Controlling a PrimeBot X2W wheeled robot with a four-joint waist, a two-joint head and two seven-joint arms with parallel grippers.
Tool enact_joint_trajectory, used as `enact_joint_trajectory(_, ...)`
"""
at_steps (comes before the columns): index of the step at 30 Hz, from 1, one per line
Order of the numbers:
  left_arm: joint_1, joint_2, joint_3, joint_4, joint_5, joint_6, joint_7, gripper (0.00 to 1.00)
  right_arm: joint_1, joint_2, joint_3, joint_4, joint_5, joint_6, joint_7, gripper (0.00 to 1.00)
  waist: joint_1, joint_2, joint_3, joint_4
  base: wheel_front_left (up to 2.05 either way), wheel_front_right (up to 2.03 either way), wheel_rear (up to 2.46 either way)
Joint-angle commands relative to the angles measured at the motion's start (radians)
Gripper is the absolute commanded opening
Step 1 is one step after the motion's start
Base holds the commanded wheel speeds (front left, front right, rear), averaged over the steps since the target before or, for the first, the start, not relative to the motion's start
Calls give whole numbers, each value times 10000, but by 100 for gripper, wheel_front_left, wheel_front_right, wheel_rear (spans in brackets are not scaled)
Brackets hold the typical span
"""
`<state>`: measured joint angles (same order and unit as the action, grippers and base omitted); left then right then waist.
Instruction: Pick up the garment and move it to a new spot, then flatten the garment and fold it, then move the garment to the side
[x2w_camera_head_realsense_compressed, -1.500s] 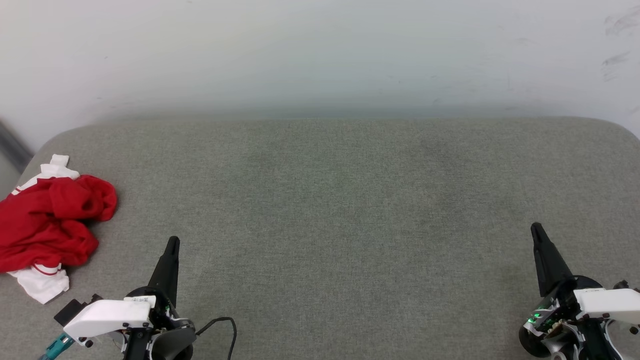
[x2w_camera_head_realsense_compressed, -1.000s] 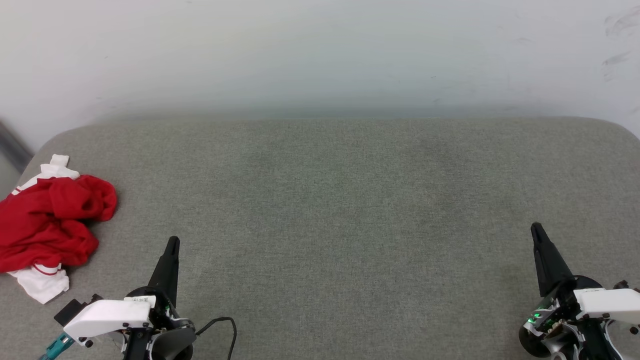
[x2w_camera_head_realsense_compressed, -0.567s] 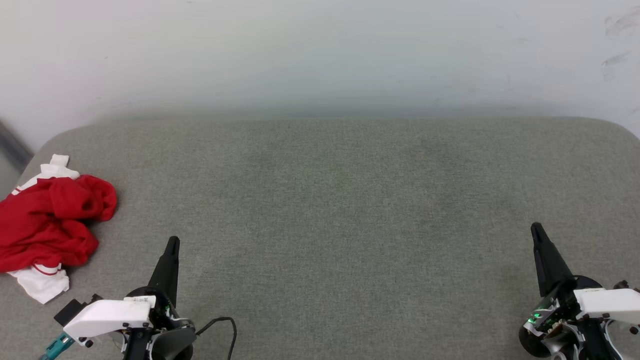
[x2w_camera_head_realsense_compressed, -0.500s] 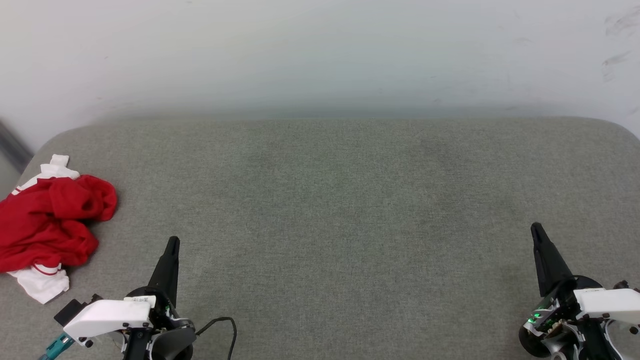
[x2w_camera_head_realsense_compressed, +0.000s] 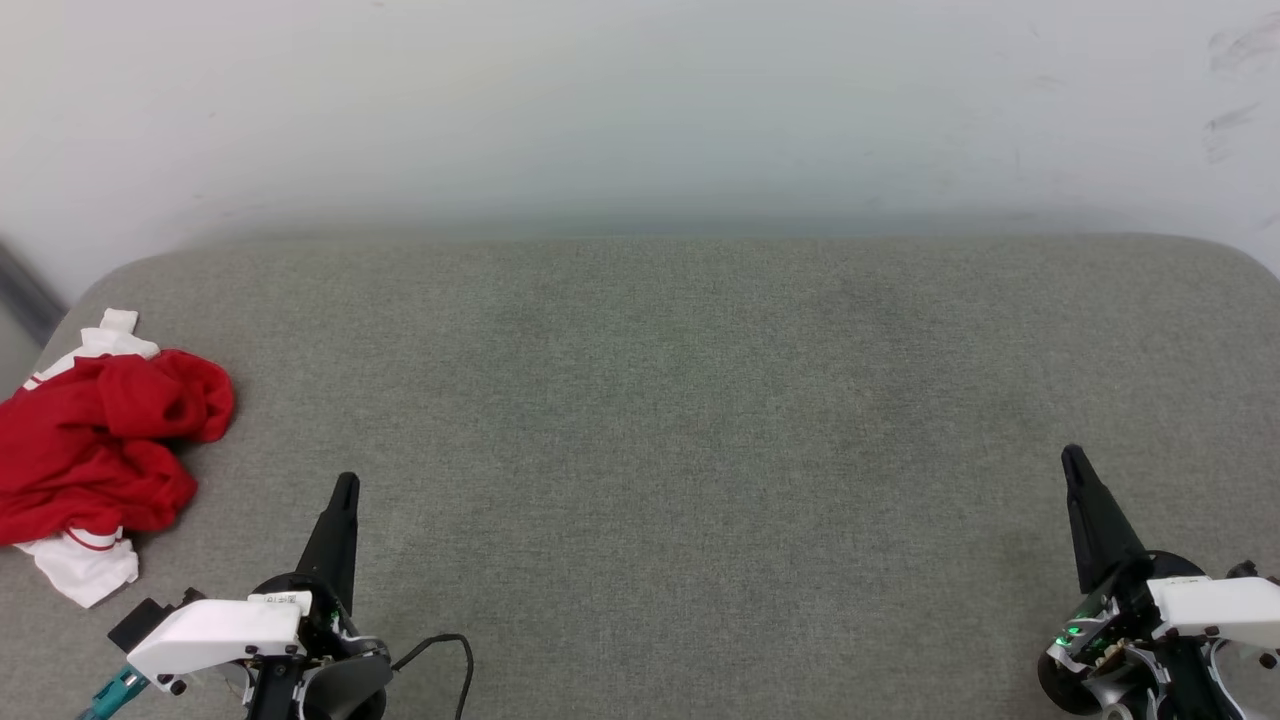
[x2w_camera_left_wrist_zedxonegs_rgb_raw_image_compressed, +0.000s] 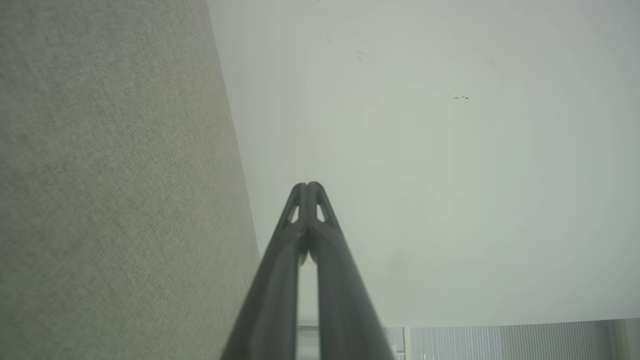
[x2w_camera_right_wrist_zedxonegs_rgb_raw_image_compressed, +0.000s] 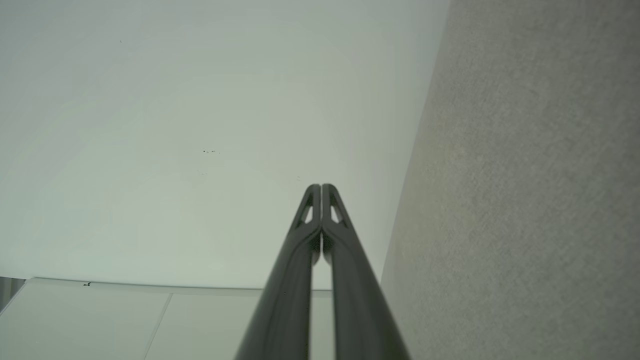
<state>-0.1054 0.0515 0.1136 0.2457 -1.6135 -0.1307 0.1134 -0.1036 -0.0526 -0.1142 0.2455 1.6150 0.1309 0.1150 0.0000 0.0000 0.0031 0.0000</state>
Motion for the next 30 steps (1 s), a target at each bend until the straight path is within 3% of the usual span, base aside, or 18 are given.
enact_joint_trajectory(1,-90,-14,32,7,30,-26,48,0,-122,37,-6,11,-54,-3,17,0,0,0,0,0,0,0,0)
enact_joint_trajectory(2,0,0,-1,-3,2,0,-6,0,2,0,1,-1,-2,0,-6,0,1,0,0,0,0,0,0)
enact_joint_trajectory(3,28,-8,-16,60,3,0,-22,100,48,0,9,59,-2,0,-15,100,0,0,0,0,0,0,0)
enact_joint_trajectory(10,196,-18,-109,-136,113,1,-346,100,249,6,70,75,-203,0,-334,100,0,0,8,-4,0,0,0)
enact_joint_trajectory(15,263,-16,18,-186,791,39,-590,100,325,7,-41,-47,-874,0,-580,100,0,0,14,-4,0,0,0)
enact_joint_trajectory(30,428,-13,-128,-1227,4153,1168,-1240,100,578,9,-72,-1190,-4393,0,-1237,100,0,0,39,-6,0,0,0)
